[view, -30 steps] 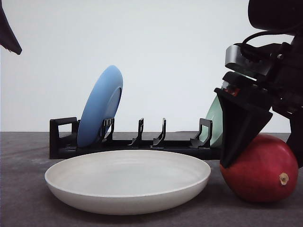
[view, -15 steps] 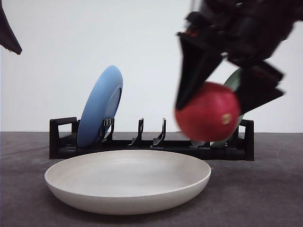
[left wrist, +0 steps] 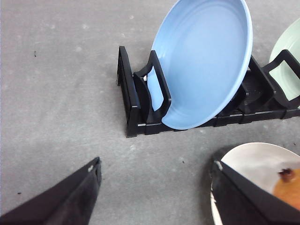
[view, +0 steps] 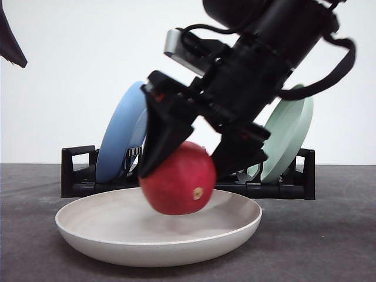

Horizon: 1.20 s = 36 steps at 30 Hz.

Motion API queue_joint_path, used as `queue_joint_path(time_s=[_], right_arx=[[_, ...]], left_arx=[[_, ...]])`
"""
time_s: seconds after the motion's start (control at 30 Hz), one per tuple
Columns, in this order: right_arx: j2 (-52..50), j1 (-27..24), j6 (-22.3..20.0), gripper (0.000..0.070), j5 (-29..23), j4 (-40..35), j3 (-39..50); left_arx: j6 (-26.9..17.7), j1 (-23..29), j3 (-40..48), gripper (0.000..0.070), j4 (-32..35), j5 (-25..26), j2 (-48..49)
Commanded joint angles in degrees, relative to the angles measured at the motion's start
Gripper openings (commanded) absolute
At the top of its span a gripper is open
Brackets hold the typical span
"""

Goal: Place pomegranate in white plate

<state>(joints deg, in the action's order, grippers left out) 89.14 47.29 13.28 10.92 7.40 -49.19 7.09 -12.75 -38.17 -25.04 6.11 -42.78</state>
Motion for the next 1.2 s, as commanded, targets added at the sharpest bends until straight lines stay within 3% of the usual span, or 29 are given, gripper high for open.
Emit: queue_joint_path(time_s=[0.0,0.3,0.47,0.53,0.7,0.87,1.17], right_arx=[[1.5,0.8,-0.7,0.0545,0.0,-1.4,-0.7],[4.5,1.7,-0.4,0.055,-0.6,-1.6,-0.7],[4.5,2.1,0.4,0.0677,-0.6,-1.4,-0.7],[4.0,2.1,1.2,0.0695,-0.4,-1.2,-1.0],[-0.7,2.0,0.4,0.0694,-1.9,-1.3,-1.4],[-8.6,2.4,-4.4,0.0644,-6.3,-2.1,1.1],[-25.5,-1.5,-2.6,0.0618,-6.3,-5.1,13.3]], left_arx=[[0.1,0.0,-0.4,0.0434,0.6,-0.1,-0.3],[0.1,0.0,-0.4,0.0433,0.6,-0.1,-0.3],[0.1,0.0,-0.4,0.0434,0.6,-0.1,-0.3],[0.1,0.0,-0.4,0.0434,0.6,-0.1,-0.3],[0.1,0.0,-0.4,0.0433,0.6,-0.1,-0.3],[0.1,0.0,-0.4,0.0433,0.6,-0.1,-0.3],[0.1,0.0,-0.4,0.0434,0.6,-0.1,-0.3]])
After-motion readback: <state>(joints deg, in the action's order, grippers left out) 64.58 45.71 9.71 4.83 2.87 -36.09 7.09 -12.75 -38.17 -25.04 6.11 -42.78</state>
